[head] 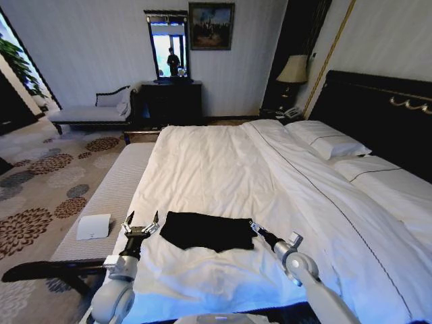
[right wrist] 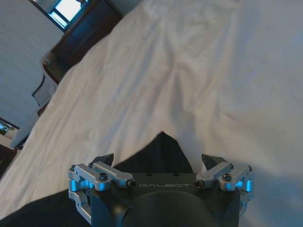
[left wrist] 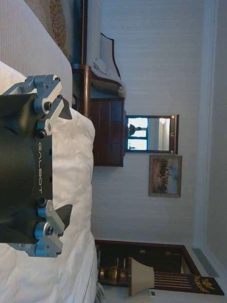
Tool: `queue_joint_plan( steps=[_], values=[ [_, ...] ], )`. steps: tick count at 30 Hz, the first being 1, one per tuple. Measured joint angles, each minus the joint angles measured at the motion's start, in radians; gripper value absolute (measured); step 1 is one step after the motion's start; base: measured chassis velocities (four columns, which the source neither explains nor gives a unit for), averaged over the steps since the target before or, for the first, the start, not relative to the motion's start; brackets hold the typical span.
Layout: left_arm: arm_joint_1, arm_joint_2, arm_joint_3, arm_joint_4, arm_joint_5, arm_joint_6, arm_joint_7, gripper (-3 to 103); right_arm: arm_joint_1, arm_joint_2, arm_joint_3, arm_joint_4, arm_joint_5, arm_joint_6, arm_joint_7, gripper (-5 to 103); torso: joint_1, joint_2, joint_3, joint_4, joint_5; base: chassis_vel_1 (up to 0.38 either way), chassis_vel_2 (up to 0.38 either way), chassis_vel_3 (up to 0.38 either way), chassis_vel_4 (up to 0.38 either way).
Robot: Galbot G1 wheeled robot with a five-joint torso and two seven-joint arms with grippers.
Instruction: Fold the clothes on the bed.
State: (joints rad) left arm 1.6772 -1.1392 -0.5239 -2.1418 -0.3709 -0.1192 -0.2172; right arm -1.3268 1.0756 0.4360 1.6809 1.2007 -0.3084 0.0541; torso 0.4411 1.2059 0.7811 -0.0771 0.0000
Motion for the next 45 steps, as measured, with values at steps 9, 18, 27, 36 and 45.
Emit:
queue_joint_plan(
  steps=[9,18,27,36,45],
  values=[
    [-0.003,0.0,0.001,0.002,0.0,0.0,0.0,100,0.001,-0.002,-0.014,-0.036,-0.005,-0.061,0.007,100,0.0,0.0,0.0,0.0,0.0,0.0,0.0,0.0,0.0],
    [-0.005,0.0,0.002,0.005,0.001,0.0,-0.001,100,0.006,-0.001,-0.028,-0.037,0.027,-0.073,-0.012,99,0.0,0.0,0.0,-0.0001,-0.0001,0.0,0.0,0.0,0.0],
    [-0.006,0.0,0.003,0.006,0.001,0.0,-0.001,100,0.026,0.034,-0.046,-0.073,0.003,-0.072,-0.014,75,0.0,0.0,0.0,-0.0002,-0.0003,0.0,0.0,0.0,0.0],
    [-0.006,0.0,0.004,0.007,0.001,0.001,-0.001,100,0.026,0.07,-0.053,-0.075,-0.022,-0.066,-0.015,52,0.0,0.0,0.0,0.0001,0.0002,0.0,0.0,0.0,0.0],
    [-0.006,0.0,0.004,0.008,0.001,0.0,-0.001,100,0.015,0.085,-0.061,-0.046,-0.027,-0.066,-0.015,20,0.0,0.0,0.0,0.0002,0.0003,0.0,0.0,0.0,0.0]
  ],
)
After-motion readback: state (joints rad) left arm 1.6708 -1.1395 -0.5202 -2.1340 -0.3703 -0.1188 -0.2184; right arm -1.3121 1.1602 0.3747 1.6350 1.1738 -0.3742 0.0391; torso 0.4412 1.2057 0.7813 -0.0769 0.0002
